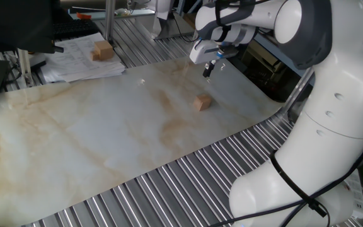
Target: Pick up the small block on the left and move it to the right
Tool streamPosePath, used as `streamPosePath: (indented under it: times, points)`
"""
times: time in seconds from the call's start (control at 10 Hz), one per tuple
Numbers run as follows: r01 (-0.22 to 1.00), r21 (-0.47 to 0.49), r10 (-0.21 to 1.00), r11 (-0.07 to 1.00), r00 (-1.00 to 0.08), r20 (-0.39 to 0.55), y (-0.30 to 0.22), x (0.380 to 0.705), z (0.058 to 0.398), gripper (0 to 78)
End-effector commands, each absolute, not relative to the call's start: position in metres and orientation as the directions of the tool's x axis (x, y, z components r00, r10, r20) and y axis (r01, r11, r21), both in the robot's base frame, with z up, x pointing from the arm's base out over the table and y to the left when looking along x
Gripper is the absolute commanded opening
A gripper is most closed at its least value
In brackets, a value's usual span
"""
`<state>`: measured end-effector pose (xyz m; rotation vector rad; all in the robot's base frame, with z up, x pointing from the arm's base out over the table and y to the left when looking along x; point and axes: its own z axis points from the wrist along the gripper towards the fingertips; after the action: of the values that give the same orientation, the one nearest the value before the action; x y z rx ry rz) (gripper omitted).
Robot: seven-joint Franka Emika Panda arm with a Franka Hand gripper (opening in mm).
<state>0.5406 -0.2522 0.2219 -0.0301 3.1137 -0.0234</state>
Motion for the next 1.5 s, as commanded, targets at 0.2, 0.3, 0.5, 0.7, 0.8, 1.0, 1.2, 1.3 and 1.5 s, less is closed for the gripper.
streamPosePath:
  times: [0.2, 0.3, 0.5, 0.7, 0.8, 1.0, 1.2, 1.3, 1.5]
  points:
    - [0.001, -0.025, 0.0, 1.0, -1.0, -0.022, -0.2544, 0.5383, 0.224, 0.0]
    - [-0.002, -0.027, -0.002, 1.0, -1.0, -0.022, -0.2544, 0.5383, 0.2239, 0.0]
    - [-0.001, -0.021, -0.001, 1.0, -1.0, -0.026, -0.2544, 0.5383, 0.2239, 0.0]
    - [0.035, -0.025, 0.035, 0.999, -0.999, -0.026, -0.2545, 0.5387, 0.2241, 0.0]
    - [0.047, -0.025, 0.046, 0.999, -0.999, -0.029, -0.2545, 0.5386, 0.224, 0.0]
    - [0.047, -0.034, 0.046, 0.998, -0.998, -0.035, -0.2537, 0.538, 0.2219, 0.0]
    - [0.036, -0.037, 0.035, 0.999, -0.999, -0.034, -0.2536, 0.5382, 0.2209, 0.0]
    - [0.033, -0.039, 0.031, 0.999, -0.999, -0.037, -0.2536, 0.5382, 0.2209, 0.0]
    - [0.0, -0.062, -0.003, 0.998, -0.999, -0.052, -0.2536, 0.5382, 0.2209, 0.0]
